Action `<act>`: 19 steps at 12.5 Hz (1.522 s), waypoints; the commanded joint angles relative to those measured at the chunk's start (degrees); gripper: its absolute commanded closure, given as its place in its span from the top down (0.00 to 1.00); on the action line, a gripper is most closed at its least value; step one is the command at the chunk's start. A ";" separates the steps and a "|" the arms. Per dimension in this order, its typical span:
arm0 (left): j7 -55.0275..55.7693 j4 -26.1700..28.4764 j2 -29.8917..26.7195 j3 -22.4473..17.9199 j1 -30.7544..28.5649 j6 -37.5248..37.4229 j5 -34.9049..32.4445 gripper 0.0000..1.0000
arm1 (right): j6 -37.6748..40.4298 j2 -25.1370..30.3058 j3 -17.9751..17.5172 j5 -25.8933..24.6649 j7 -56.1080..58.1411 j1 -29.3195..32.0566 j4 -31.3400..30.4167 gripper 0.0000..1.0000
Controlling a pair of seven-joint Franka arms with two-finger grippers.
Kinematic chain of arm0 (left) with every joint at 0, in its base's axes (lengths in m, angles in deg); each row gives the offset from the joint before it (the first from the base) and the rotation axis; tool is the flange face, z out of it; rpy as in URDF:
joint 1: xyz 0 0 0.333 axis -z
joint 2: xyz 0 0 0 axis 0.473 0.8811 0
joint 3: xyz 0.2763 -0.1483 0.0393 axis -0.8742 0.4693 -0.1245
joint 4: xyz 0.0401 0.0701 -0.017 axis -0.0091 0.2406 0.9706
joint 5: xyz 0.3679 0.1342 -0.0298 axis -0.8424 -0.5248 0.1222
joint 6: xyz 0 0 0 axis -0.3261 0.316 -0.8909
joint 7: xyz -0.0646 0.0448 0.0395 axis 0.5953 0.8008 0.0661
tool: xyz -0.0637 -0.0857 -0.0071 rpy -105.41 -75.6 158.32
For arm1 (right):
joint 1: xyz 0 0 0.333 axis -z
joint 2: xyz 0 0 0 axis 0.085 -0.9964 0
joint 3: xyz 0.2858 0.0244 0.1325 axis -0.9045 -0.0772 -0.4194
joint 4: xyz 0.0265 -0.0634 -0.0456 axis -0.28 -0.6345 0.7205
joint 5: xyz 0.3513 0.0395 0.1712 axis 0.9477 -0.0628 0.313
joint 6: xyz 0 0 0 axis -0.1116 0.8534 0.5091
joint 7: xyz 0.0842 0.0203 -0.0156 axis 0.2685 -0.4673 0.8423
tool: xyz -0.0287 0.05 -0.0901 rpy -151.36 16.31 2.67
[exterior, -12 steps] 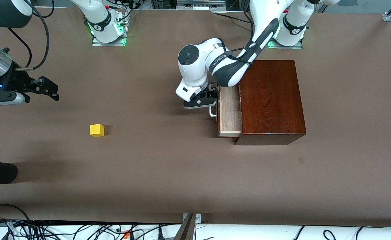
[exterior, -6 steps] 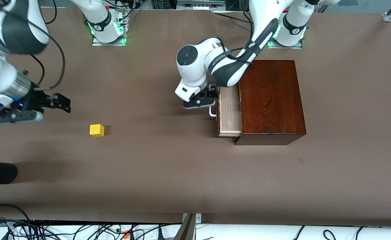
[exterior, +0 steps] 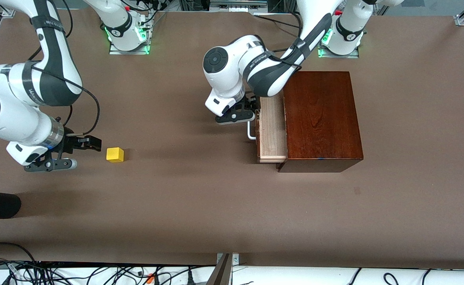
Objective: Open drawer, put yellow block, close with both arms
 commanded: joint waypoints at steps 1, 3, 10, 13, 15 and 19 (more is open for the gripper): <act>-8.73 -1.46 -6.22 -0.02 -4.20 -6.95 2.24 1.00 | -6.35 -3.65 -0.12 0.73 0.64 0.34 -3.10 1.00; -14.88 -1.65 -10.00 0.15 -8.85 -11.10 2.33 1.00 | -14.79 -4.27 -0.12 0.82 0.73 0.34 -8.91 1.00; -43.70 -1.65 -19.68 0.16 -29.51 -19.10 11.45 1.00 | -20.72 -8.31 -0.12 1.26 0.64 0.43 -12.71 1.00; -55.30 -0.16 -23.27 -2.99 -34.46 -19.99 15.34 1.00 | -20.80 -9.19 -0.12 1.35 0.64 0.52 -13.15 1.00; -57.45 4.56 -27.66 -9.92 -31.49 -18.51 16.04 1.00 | -21.15 -9.28 -0.03 1.35 0.64 0.52 -13.94 0.97; -62.28 20.64 -38.73 -16.96 -29.19 -8.24 16.75 1.00 | -21.16 -9.28 -0.03 1.35 0.64 0.52 -14.29 0.86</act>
